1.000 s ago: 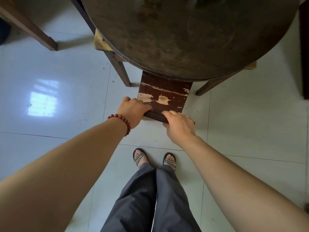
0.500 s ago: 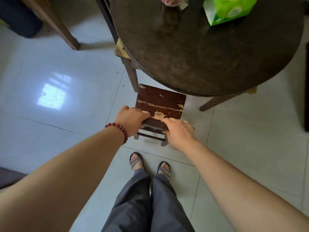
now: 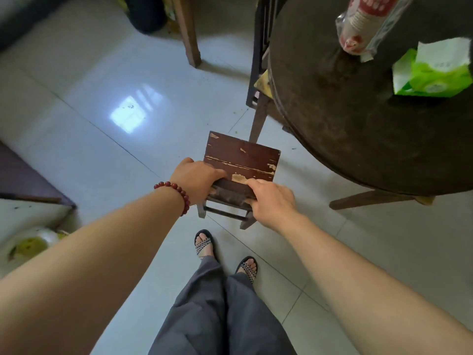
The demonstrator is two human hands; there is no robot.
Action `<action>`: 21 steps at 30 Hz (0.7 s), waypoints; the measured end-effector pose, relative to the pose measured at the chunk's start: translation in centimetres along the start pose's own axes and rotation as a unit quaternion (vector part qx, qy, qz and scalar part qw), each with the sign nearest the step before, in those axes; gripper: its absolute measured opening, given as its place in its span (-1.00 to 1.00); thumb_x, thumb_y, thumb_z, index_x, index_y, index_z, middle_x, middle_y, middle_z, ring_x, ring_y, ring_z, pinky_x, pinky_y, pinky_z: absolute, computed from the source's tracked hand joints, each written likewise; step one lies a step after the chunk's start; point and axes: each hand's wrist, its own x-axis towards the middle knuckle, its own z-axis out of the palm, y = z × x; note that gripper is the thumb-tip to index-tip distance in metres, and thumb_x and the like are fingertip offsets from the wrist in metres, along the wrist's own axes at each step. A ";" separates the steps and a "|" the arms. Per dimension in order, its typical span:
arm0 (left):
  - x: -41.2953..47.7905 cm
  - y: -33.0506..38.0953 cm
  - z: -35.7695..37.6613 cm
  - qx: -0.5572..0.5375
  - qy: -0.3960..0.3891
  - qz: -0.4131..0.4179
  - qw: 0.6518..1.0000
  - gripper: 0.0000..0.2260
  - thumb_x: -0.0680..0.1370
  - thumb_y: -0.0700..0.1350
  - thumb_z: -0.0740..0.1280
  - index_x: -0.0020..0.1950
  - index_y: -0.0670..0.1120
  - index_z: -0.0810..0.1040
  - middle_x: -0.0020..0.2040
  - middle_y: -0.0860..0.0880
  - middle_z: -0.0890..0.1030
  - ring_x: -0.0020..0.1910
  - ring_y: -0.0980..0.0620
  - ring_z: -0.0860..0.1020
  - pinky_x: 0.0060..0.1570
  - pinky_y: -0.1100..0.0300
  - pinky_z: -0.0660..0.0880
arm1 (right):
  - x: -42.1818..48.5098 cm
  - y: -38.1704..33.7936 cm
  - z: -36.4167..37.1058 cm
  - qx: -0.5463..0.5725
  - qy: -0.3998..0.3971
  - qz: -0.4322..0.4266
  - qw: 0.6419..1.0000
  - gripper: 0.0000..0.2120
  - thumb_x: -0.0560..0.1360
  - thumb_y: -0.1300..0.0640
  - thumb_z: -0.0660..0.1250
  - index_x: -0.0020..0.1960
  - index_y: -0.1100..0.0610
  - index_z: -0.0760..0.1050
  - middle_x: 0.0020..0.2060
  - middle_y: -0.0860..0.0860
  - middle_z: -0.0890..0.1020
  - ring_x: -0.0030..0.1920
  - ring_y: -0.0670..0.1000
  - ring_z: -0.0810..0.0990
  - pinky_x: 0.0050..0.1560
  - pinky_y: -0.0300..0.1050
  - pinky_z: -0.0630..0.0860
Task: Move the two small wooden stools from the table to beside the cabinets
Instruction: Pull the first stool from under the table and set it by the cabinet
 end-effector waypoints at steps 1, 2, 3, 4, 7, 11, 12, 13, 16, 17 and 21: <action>-0.8 -0.7 0.0 -0.005 0.005 -0.011 1.000 -0.72 0.54 -0.07 0.24 0.23 0.16 0.43 -0.15 0.10 0.47 -0.04 -0.01 0.48 0.05 0.09 0.26 | 0.3 -0.8 -0.2 -0.003 -0.009 -0.012 1.000 -0.59 0.49 0.13 0.30 0.31 -0.06 0.36 0.17 -0.07 0.58 0.08 0.08 0.57 -0.05 -0.05 0.46; -1.6 -1.4 0.0 -0.009 0.014 -0.022 1.000 -0.73 0.54 -0.06 0.24 0.23 0.16 0.44 -0.15 0.10 0.46 -0.07 0.00 0.46 0.04 0.10 0.25 | 0.6 -1.7 -0.2 -0.005 -0.017 -0.024 1.000 -0.58 0.49 0.14 0.29 0.31 -0.07 0.36 0.18 -0.07 0.58 0.08 0.09 0.56 -0.05 -0.05 0.46; -2.5 -2.4 0.1 -0.015 0.022 -0.037 0.999 -0.74 0.54 -0.05 0.25 0.22 0.16 0.44 -0.16 0.10 0.46 -0.09 0.02 0.43 0.03 0.11 0.24 | 1.1 -2.8 -0.3 -0.010 -0.025 -0.040 0.999 -0.58 0.48 0.15 0.29 0.32 -0.07 0.35 0.18 -0.07 0.58 0.09 0.09 0.56 -0.05 -0.05 0.47; -3.1 -3.0 0.1 -0.018 0.024 -0.048 0.998 -0.75 0.54 -0.04 0.25 0.21 0.15 0.44 -0.16 0.11 0.46 -0.12 0.04 0.40 0.01 0.12 0.23 | 1.4 -3.5 -0.6 -0.012 -0.030 -0.051 0.998 -0.57 0.48 0.16 0.29 0.32 -0.08 0.35 0.17 -0.08 0.58 0.09 0.09 0.56 -0.05 -0.04 0.47; -5.5 -5.4 -0.3 -0.025 0.037 -0.080 0.996 -0.79 0.54 -0.08 0.23 0.15 0.14 0.45 -0.19 0.11 0.47 -0.16 0.04 0.41 0.00 0.09 0.25 | 2.6 -6.4 -1.4 -0.028 -0.036 -0.093 0.995 -0.55 0.46 0.19 0.27 0.31 -0.09 0.36 0.12 -0.09 0.60 0.08 0.09 0.56 -0.07 -0.02 0.47; -8.4 -9.1 -0.7 -0.038 0.059 -0.125 0.990 -0.81 0.55 -0.08 0.22 0.12 0.15 0.45 -0.16 0.10 0.54 -0.16 0.02 0.44 0.01 0.06 0.28 | 4.7 -10.9 -1.9 -0.042 -0.051 -0.133 0.989 -0.55 0.44 0.21 0.26 0.28 -0.10 0.37 0.08 -0.09 0.62 0.07 0.09 0.57 -0.07 -0.01 0.47; -9.2 -10.2 -0.7 -0.040 0.064 -0.137 0.988 -0.81 0.55 -0.08 0.21 0.13 0.15 0.45 -0.15 0.09 0.55 -0.16 0.03 0.43 -0.01 0.07 0.28 | 5.2 -12.1 -1.8 -0.045 -0.052 -0.146 0.987 -0.56 0.44 0.21 0.27 0.27 -0.10 0.38 0.06 -0.09 0.62 0.05 0.09 0.57 -0.07 -0.01 0.48; -9.9 -11.1 -0.7 -0.042 0.068 -0.147 0.986 -0.80 0.56 -0.08 0.20 0.14 0.15 0.45 -0.14 0.08 0.55 -0.16 0.03 0.42 -0.03 0.08 0.26 | 5.8 -13.3 -1.7 -0.049 -0.050 -0.158 0.985 -0.57 0.43 0.21 0.28 0.25 -0.11 0.40 0.04 -0.09 0.63 0.03 0.09 0.58 -0.09 -0.01 0.48; -11.6 -14.0 -0.7 -0.037 0.071 -0.171 0.982 -0.80 0.56 -0.10 0.20 0.15 0.12 0.42 -0.11 0.04 0.56 -0.18 0.04 0.39 -0.08 0.10 0.23 | 7.5 -16.7 -1.5 -0.068 -0.047 -0.190 0.978 -0.64 0.44 0.19 0.30 0.17 -0.11 0.42 -0.04 -0.09 0.63 -0.04 0.08 0.57 -0.17 -0.04 0.46; -12.2 -15.2 -0.8 -0.036 0.073 -0.179 0.981 -0.80 0.56 -0.10 0.20 0.15 0.11 0.41 -0.11 0.03 0.56 -0.19 0.04 0.39 -0.09 0.11 0.22 | 8.2 -18.0 -1.3 -0.078 -0.050 -0.198 0.976 -0.67 0.44 0.18 0.29 0.14 -0.11 0.42 -0.05 -0.10 0.63 -0.05 0.08 0.57 -0.18 -0.04 0.47; -14.6 -19.6 -1.0 -0.043 0.075 -0.207 0.974 -0.78 0.57 -0.08 0.21 0.19 0.12 0.38 -0.06 0.01 0.57 -0.13 -0.01 0.46 -0.09 0.11 0.22 | 10.9 -23.2 -0.8 -0.106 -0.061 -0.226 0.966 -0.74 0.41 0.18 0.29 0.03 -0.10 0.42 -0.10 -0.10 0.63 -0.09 0.08 0.58 -0.17 0.02 0.55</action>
